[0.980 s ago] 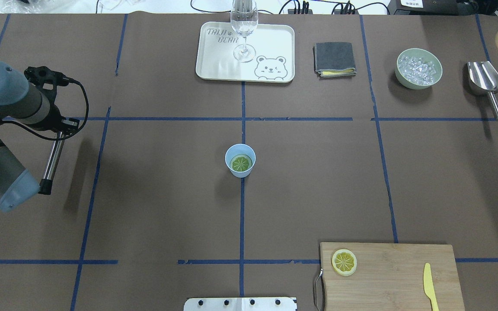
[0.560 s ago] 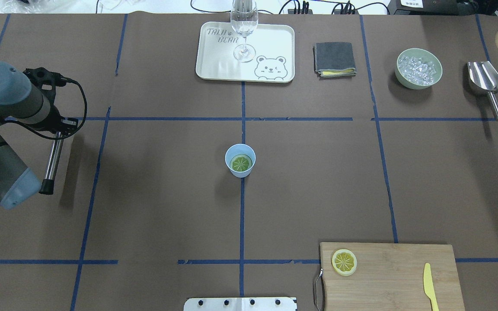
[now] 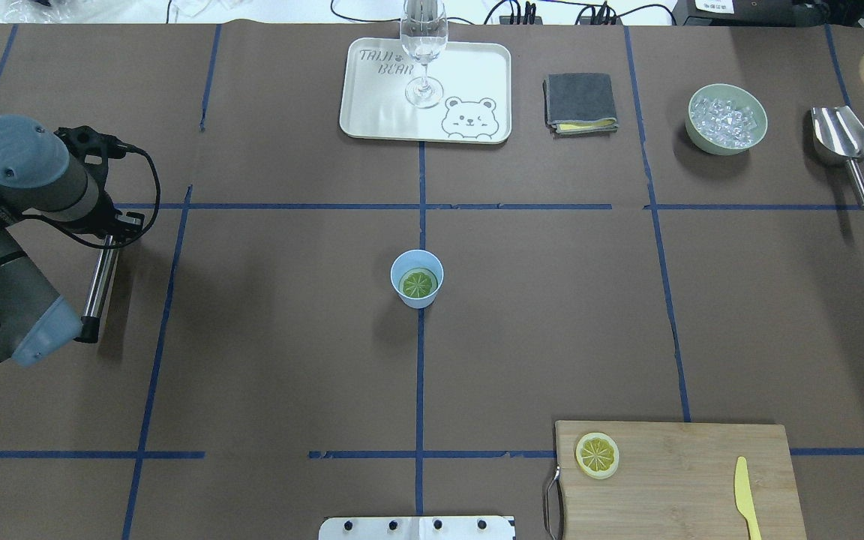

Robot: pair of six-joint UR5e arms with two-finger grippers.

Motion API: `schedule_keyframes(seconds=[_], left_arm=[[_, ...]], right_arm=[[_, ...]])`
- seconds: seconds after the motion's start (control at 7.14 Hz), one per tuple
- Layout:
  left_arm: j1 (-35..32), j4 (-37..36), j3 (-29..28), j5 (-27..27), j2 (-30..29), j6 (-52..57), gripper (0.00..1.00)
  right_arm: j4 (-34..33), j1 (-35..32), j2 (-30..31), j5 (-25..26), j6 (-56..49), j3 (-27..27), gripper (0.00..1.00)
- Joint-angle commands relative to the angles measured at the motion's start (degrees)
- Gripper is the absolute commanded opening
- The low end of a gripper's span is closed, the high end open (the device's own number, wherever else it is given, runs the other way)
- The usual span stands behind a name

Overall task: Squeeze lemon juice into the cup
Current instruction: 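Lower the metal rod onto the table and open the left gripper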

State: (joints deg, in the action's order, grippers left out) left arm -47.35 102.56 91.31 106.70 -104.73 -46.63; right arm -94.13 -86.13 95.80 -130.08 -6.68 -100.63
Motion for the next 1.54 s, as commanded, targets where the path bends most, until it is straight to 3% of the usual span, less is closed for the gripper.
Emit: schedule_keyframes(seconds=[0.0,0.14,0.28,0.42,0.56,0.7,0.84,1.12,1.26,1.4], left_arm=[[0.77,0.09,-0.08,0.00,-0.03,0.22,0.00],[0.86,0.09,0.01,0.00,-0.03,0.22,0.00],[0.77,0.00,0.01,-0.09,-0.12,0.22,0.15],[0.77,0.00,0.01,-0.18,-0.12,0.22,0.38],[0.77,0.00,0.01,-0.18,-0.04,0.22,0.80],[0.86,0.00,0.01,-0.18,-0.03,0.22,0.82],[0.77,-0.08,0.53,-0.35,-0.03,0.31,1.00],[-0.88,-0.52,3.78,-0.09,-0.03,1.35,1.00],[-5.25,-0.70,5.36,0.61,0.14,8.06,1.00],[-12.25,-1.31,6.68,5.84,1.27,16.14,1.00]], right_arm=[[0.00,-0.09,0.00,0.00,0.00,-0.09,1.00],[0.00,-0.09,0.00,0.00,-0.09,-0.09,1.00],[0.00,0.00,0.00,-0.09,-0.09,-0.09,1.00],[0.00,0.00,0.00,-0.09,-0.09,-0.18,1.00],[0.00,0.00,-0.09,-0.09,0.00,-0.18,1.00],[0.00,0.00,-0.18,-0.09,0.09,-0.09,1.00],[0.00,0.00,-0.18,-0.09,0.09,-0.09,1.00],[0.00,0.00,-0.18,0.00,0.26,0.26,1.00],[0.00,0.00,-0.44,-0.09,0.26,0.70,1.00],[0.00,0.00,-0.44,-0.09,-0.17,0.70,1.00]])
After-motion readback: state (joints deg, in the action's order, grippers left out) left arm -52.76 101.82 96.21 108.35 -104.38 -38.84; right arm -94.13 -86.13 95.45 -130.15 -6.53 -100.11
